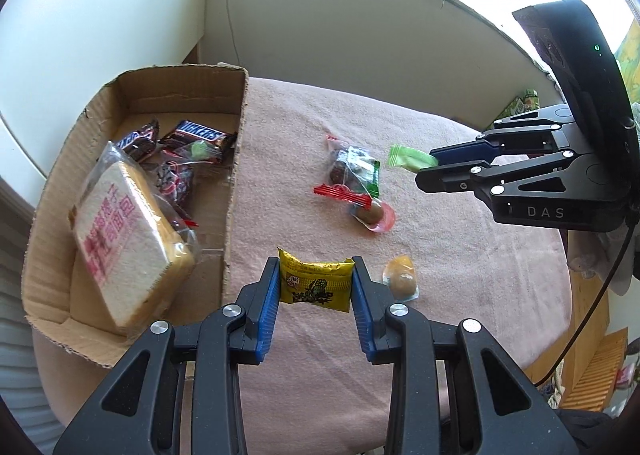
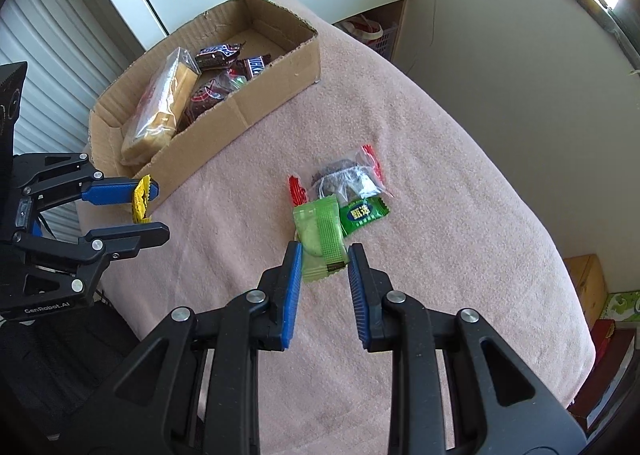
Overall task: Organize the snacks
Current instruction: 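Carry the yellow and green packets with both tools over the box, then open both tools to drop the yellow and green packets into the box, then move both tools back over the remaining snacks beside the box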
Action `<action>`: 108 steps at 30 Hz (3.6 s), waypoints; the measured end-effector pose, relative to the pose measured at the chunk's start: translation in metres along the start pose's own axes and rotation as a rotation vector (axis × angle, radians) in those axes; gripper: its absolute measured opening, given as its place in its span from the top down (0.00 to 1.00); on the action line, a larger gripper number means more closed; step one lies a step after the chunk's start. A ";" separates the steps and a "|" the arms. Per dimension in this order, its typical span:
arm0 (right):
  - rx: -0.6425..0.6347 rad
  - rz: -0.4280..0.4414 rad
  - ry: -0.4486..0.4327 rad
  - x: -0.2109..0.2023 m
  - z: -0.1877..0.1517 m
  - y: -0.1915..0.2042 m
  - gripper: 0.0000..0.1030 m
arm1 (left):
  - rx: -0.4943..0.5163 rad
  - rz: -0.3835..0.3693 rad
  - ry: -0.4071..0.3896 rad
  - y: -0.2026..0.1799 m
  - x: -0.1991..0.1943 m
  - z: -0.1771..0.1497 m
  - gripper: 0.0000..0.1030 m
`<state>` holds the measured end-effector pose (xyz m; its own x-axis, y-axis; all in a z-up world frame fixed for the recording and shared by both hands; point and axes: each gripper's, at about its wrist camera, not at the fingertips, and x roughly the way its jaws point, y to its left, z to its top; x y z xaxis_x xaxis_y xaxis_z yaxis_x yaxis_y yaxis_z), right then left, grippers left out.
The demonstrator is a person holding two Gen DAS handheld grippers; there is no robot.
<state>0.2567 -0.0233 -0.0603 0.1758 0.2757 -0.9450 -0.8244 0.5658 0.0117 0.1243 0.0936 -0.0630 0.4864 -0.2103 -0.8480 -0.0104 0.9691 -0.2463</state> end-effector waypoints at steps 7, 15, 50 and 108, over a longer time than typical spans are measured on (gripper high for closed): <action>-0.027 0.015 -0.019 0.003 0.034 0.023 0.76 | -0.057 0.050 -0.027 0.040 -0.014 -0.001 0.69; -0.091 0.029 -0.029 0.013 0.071 0.058 0.77 | -0.095 0.094 -0.041 0.074 -0.026 0.001 0.69; -0.111 0.030 -0.051 0.034 0.119 0.090 0.49 | -0.105 0.159 -0.045 0.106 -0.030 0.009 0.40; 0.227 0.078 0.024 0.034 0.015 -0.039 0.42 | 0.042 -0.063 0.113 -0.042 0.030 -0.029 0.40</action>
<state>0.3026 -0.0243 -0.0882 0.1008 0.3082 -0.9460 -0.6926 0.7043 0.1557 0.1137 0.0425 -0.0919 0.3834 -0.2821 -0.8794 0.0552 0.9575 -0.2831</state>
